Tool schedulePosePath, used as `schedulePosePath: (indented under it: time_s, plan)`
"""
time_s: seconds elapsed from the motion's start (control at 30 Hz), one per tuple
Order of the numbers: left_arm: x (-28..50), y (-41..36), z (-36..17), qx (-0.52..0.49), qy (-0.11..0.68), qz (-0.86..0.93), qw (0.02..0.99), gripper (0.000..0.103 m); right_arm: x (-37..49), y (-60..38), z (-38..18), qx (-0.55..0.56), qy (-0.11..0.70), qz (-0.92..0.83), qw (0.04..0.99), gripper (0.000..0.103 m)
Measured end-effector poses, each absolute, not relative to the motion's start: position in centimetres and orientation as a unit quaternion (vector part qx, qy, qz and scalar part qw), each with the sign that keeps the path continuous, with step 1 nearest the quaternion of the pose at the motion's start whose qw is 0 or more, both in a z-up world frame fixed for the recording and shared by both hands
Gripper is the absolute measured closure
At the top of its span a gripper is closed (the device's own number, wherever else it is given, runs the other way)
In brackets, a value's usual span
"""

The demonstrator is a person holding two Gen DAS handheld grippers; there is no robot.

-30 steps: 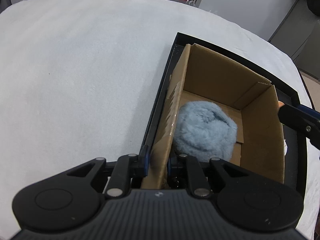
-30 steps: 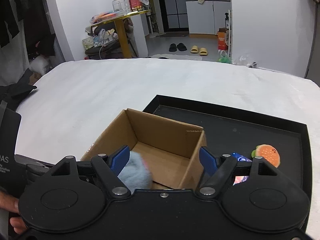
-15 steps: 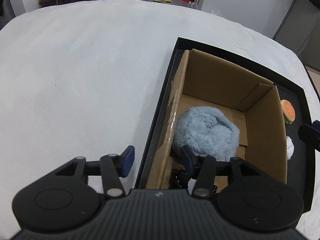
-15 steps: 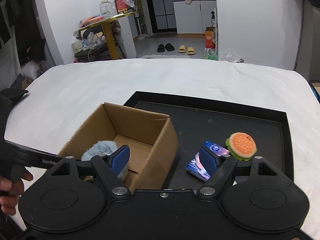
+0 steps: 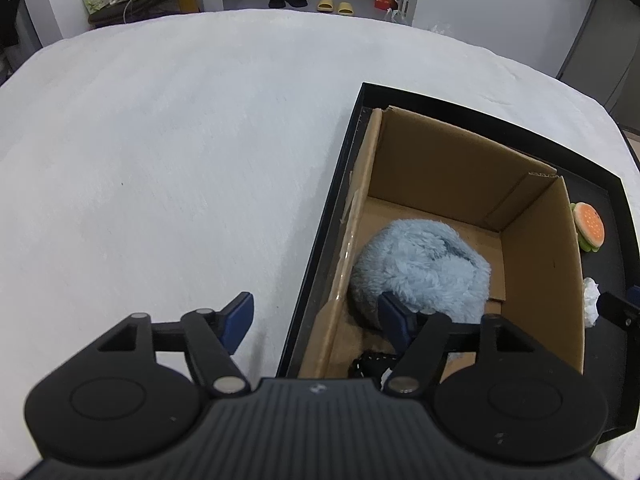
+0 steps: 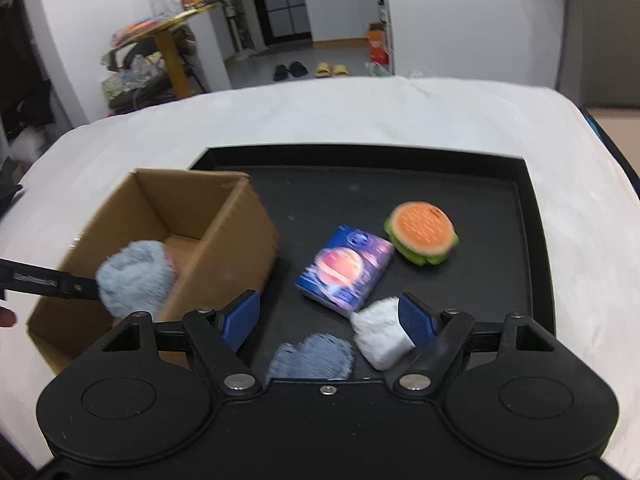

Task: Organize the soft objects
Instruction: 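Lower the right gripper onto the white plush and grasp it, then carry the white plush into the cardboard box and open the right gripper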

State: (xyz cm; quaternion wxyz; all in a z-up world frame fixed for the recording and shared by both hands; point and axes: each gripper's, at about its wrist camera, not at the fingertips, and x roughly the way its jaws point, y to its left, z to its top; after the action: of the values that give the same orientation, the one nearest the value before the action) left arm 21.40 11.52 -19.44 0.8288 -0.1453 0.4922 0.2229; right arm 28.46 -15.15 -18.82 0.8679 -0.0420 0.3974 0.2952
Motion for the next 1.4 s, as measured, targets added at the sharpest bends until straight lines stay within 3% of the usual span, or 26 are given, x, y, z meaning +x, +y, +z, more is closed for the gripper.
schedulePosePath:
  time_s: [0.17,0.53,0.63,0.73,0.77,1.4]
  plan:
    - [21.4,11.1,-19.0,-0.133,0.489,0.230,0.831,0.032,28.9,-15.9,-20.2,-0.047,0.406,0.279,0.869,0.022]
    - [21.5,11.3,-18.3,-0.127,0.483,0.234,0.834,0.031,30.7,-16.4,-23.2,-0.055,0.429,0.250,0.866,0.023]
    - [21.4,11.2,-17.8,-0.128,0.481,0.227,0.837,0.031,31.0,-16.8,-23.9,-0.057,0.437,0.243,0.864,0.030]
    - [21.4,11.1,-17.4,-0.127,0.477,0.221,0.841,0.031,30.9,-16.9,-24.0,-0.072,0.432,0.239,0.867,0.045]
    - [21.5,11.0,-17.3,-0.128,0.478,0.220,0.841,0.031,30.8,-16.9,-23.9,-0.080,0.430,0.237,0.868,0.056]
    - [21.0,11.0,-16.5,-0.112,0.472,0.217,0.847,0.031,29.8,-18.0,-20.7,-0.061,0.425,0.223,0.875,0.056]
